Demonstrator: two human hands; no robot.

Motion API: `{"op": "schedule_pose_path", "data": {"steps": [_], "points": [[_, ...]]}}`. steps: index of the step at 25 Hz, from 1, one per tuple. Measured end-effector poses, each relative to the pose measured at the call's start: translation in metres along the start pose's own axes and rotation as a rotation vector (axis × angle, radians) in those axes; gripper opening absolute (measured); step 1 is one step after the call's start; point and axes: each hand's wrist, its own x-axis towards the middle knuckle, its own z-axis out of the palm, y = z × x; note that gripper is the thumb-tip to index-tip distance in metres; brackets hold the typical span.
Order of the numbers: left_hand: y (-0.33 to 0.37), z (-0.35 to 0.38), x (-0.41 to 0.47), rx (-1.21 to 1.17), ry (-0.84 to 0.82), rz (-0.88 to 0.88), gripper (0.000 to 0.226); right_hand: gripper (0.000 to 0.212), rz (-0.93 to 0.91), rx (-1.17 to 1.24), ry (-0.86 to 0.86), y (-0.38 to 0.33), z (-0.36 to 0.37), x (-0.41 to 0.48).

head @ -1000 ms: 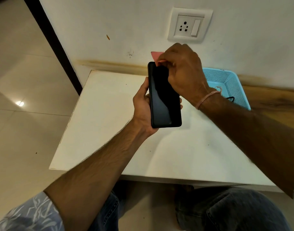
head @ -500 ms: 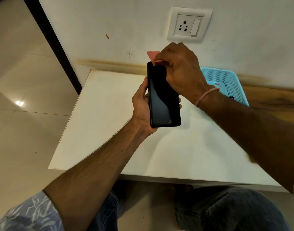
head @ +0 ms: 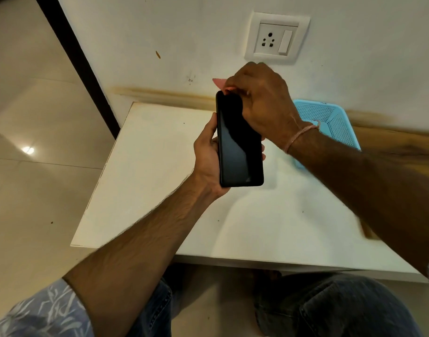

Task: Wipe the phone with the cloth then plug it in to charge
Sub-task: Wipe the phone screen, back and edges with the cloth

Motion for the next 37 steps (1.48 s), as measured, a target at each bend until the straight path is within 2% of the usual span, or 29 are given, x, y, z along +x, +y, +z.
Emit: {"op": "schedule_pose_path", "data": {"steps": [3, 5, 7, 9, 12, 14, 17, 20, 22, 23, 25, 27, 29, 35, 37], "points": [[0.002, 0.004, -0.003, -0.030, 0.064, 0.012, 0.052, 0.020, -0.077, 0.037, 0.053, -0.014, 0.005, -0.011], [0.004, 0.003, -0.003, -0.063, 0.116, 0.050, 0.046, 0.016, -0.216, 0.056, 0.060, -0.028, 0.008, -0.026], [0.002, -0.001, 0.000, -0.093, 0.125, 0.134, 0.044, 0.021, -0.356, 0.052, 0.009, -0.037, 0.009, -0.040], [0.002, 0.001, 0.000, -0.084, 0.130, 0.110, 0.037, 0.020, -0.420, 0.000, -0.043, -0.030, 0.003, -0.037], [0.003, 0.005, -0.002, -0.042, 0.028, 0.013, 0.048, 0.022, -0.196, -0.051, -0.047, -0.004, -0.011, -0.015], [0.003, 0.006, -0.002, -0.016, 0.038, 0.008, 0.052, 0.024, -0.095, -0.040, -0.042, 0.000, -0.011, -0.012], [0.003, 0.002, 0.000, -0.154, 0.070, 0.056, 0.038, 0.019, -0.266, 0.020, 0.002, -0.027, 0.004, -0.033], [-0.001, -0.004, 0.003, -0.197, 0.086, 0.169, 0.041, 0.024, -0.417, 0.037, -0.014, -0.039, 0.009, -0.050], [0.002, -0.004, 0.003, -0.136, 0.049, 0.122, 0.034, 0.021, -0.373, 0.020, -0.009, -0.027, 0.004, -0.040], [0.004, 0.000, 0.001, -0.116, 0.013, 0.086, 0.034, 0.018, -0.294, 0.005, -0.004, -0.019, 0.001, -0.033], [0.006, -0.001, 0.002, -0.076, -0.032, 0.045, 0.044, 0.021, -0.120, -0.026, -0.005, -0.004, -0.004, -0.021], [0.005, -0.002, 0.003, -0.068, -0.013, 0.033, 0.050, 0.023, -0.036, -0.026, 0.011, 0.001, -0.001, -0.018], [0.004, -0.002, 0.002, -0.118, -0.006, 0.043, 0.048, 0.022, -0.042, -0.007, 0.039, -0.006, 0.004, -0.025], [0.007, -0.003, 0.000, -0.233, -0.048, 0.053, 0.044, 0.017, -0.324, 0.032, 0.032, -0.022, 0.010, -0.047], [0.007, -0.001, -0.001, -0.180, -0.059, 0.035, 0.047, 0.015, -0.243, 0.011, 0.050, -0.009, 0.003, -0.037]]}}
